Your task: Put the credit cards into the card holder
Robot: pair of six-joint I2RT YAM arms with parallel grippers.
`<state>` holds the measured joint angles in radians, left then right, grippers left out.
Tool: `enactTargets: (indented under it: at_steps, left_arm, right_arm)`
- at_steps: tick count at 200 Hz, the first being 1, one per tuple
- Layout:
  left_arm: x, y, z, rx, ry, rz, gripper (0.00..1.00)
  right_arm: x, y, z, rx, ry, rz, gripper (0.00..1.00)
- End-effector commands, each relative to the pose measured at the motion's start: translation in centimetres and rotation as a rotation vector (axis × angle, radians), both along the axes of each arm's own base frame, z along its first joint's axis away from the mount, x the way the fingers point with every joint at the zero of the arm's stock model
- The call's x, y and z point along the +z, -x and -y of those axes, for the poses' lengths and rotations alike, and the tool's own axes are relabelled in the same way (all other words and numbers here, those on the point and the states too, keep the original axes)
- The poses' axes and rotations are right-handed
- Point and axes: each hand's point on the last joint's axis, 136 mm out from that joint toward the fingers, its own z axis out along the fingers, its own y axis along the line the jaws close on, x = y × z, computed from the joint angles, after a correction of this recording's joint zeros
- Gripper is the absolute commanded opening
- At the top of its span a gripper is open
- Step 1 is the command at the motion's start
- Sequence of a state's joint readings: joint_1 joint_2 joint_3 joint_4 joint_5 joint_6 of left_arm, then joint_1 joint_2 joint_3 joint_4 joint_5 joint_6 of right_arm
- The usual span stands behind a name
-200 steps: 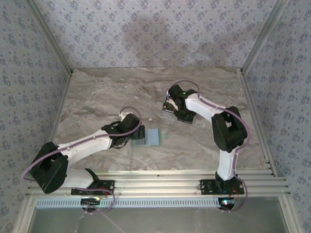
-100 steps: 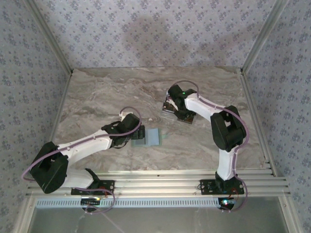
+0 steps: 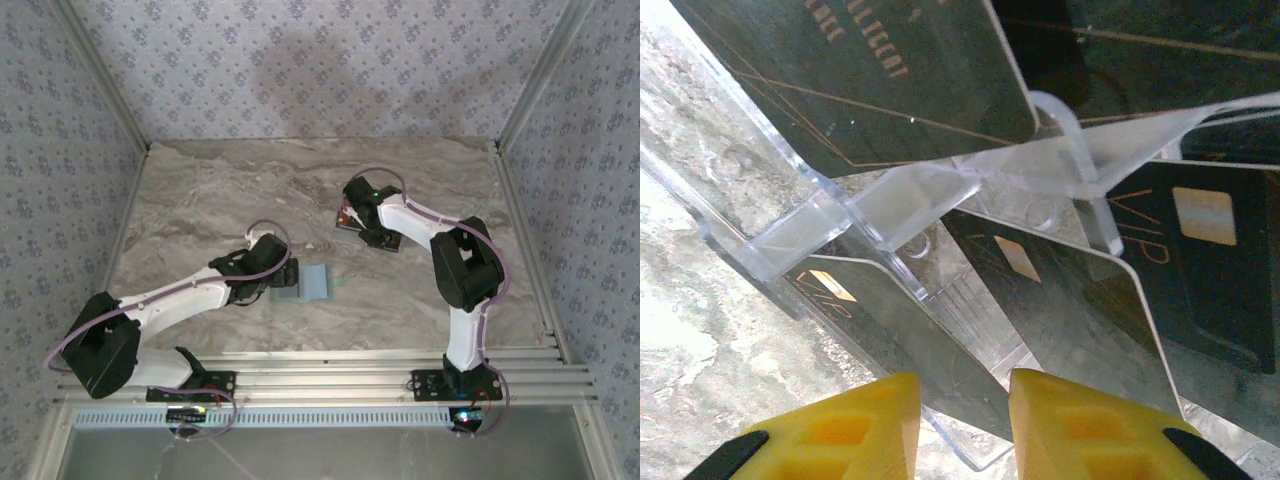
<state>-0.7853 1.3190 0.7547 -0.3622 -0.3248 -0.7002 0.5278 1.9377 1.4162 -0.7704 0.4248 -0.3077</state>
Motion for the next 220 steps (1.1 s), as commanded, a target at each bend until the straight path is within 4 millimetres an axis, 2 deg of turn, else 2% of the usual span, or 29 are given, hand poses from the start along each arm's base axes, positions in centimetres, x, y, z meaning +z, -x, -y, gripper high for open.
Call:
enactTargets:
  at_steps: [1,63,113,177,220]
  left_arm:
    - [0.0,-0.3,0.2,0.014,0.019,0.002,1.0]
    - [-0.1,-0.3,0.2,0.016,0.021,-0.001,1.0]
    - [-0.2,-0.3,0.3,0.018,0.027,0.0,1.0]
    - [-0.2,-0.3,0.3,0.017,0.03,-0.001,1.0]
    - [-0.2,-0.4,0.5,0.016,0.034,-0.003,1.0]
  right_arm:
    - [-0.2,0.6,-0.3,0.032,-0.005,-0.013,0.32]
    - [0.5,2.7,-2.9,0.069,-0.137,-0.044,0.3]
    - [0.8,4.3,-5.0,0.101,-0.152,-0.068,0.29]
    - [3.7,2.5,-4.0,0.105,-0.087,0.059,0.32]
    - [2.8,1.6,-2.5,0.103,-0.011,0.054,0.36]
